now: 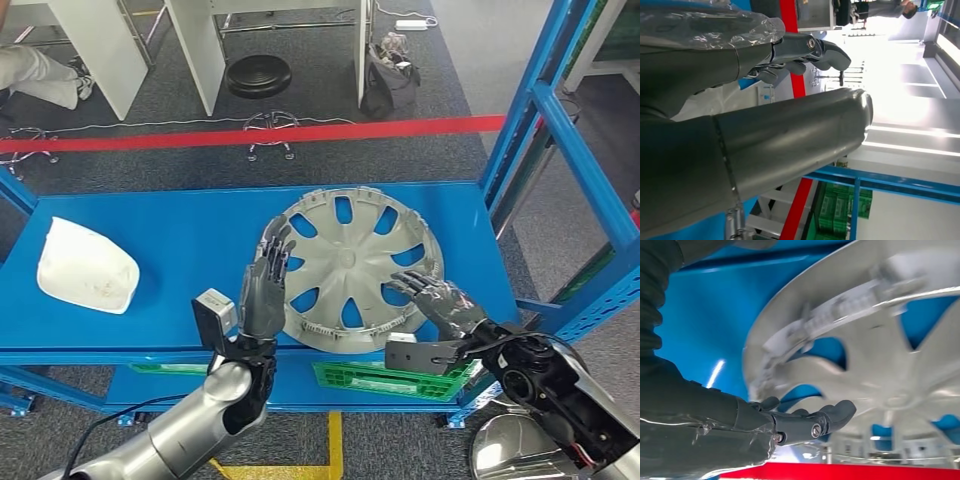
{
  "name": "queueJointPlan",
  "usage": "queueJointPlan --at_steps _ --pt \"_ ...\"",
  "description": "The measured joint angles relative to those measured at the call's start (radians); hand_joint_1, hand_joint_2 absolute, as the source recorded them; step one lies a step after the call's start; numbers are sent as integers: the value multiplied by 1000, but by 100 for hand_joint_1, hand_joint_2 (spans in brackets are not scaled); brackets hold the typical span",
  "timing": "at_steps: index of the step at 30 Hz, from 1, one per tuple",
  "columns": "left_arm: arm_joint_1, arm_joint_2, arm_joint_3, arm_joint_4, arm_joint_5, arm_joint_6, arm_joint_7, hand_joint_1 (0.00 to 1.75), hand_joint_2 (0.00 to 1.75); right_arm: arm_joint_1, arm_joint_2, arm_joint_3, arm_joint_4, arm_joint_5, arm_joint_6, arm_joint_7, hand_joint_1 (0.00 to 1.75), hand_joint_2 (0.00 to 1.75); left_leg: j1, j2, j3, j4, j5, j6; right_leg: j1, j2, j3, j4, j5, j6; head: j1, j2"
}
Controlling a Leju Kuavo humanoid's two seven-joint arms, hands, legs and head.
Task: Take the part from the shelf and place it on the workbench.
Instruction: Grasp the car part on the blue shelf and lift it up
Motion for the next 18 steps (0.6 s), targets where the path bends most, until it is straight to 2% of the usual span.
queueJointPlan --at_steps 3,5,18 --pt "-4 0 0 0 6 5 -1 0 0 6 10 14 8 -19 -8 -18 0 175 1 0 1 -2 1 -15 0 -1 0 0 1 -1 0 0" --pt "-5 0 -1 0 8 5 -2 0 0 11 15 22 11 -25 -7 -24 0 175 1 0 1 -2 2 -19 0 -1 0 0 2 -2 0 0" --pt "-23 0 -16 12 17 1 -10 0 0 45 29 67 -4 -44 56 -44 0 175 -2 0 1 1 2 -20 -5 -2 2 0 4 0 1 0"
